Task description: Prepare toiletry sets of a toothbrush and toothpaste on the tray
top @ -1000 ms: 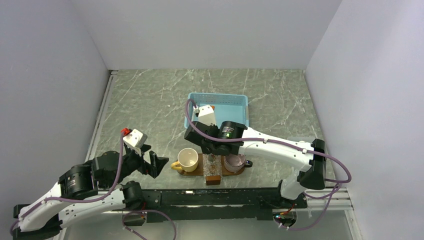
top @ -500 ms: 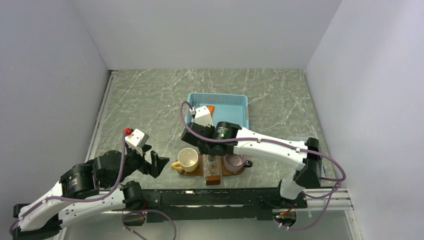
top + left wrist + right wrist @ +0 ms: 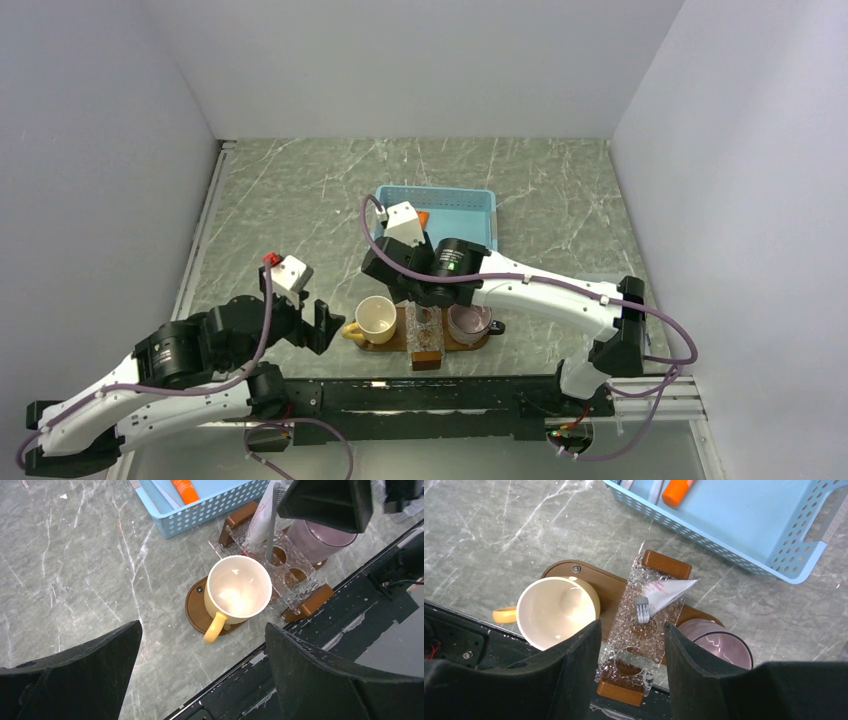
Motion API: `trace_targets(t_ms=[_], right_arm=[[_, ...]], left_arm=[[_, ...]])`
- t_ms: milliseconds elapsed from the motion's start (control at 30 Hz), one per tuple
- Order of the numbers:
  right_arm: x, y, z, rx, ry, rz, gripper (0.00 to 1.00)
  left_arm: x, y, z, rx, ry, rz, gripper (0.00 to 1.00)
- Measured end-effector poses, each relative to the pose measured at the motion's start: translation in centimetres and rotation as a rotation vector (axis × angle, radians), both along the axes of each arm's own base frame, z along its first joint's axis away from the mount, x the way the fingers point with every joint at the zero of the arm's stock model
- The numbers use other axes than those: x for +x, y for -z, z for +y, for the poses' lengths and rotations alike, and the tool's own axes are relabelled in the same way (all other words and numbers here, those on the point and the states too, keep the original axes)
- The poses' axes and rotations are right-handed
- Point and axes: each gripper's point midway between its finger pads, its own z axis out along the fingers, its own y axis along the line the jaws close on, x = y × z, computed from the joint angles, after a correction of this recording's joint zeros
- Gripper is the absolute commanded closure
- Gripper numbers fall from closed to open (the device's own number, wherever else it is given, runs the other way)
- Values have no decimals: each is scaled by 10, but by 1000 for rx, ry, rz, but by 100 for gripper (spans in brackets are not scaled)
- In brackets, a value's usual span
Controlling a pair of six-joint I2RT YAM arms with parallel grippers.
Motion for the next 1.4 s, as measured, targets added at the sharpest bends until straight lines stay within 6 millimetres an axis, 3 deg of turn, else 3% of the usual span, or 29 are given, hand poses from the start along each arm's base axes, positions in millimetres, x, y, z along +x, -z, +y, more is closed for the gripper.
trace_targets(t_ms=[367, 600, 800, 933, 1133, 1267, 1400], right_arm=[[22, -44, 0, 40, -42, -101, 43], [77, -70, -24, 151, 12, -153, 42], [125, -70, -42, 210, 49, -158, 42], [157, -56, -44, 231, 65, -139, 42], [197, 0, -43, 210, 81, -41, 44], [205, 41, -34, 196, 61, 37, 46], [208, 71, -19, 200, 26, 91, 48]], left_arm=[[7, 16, -9, 100, -17, 33, 1], [15, 24, -10, 163, -51, 39, 0], [19, 25, -8, 177, -76, 31, 1], [20, 22, -6, 168, -81, 18, 1], [22, 15, 0, 141, -105, -10, 1], [24, 10, 4, 125, -127, -29, 1], [26, 7, 8, 116, -147, -42, 0]])
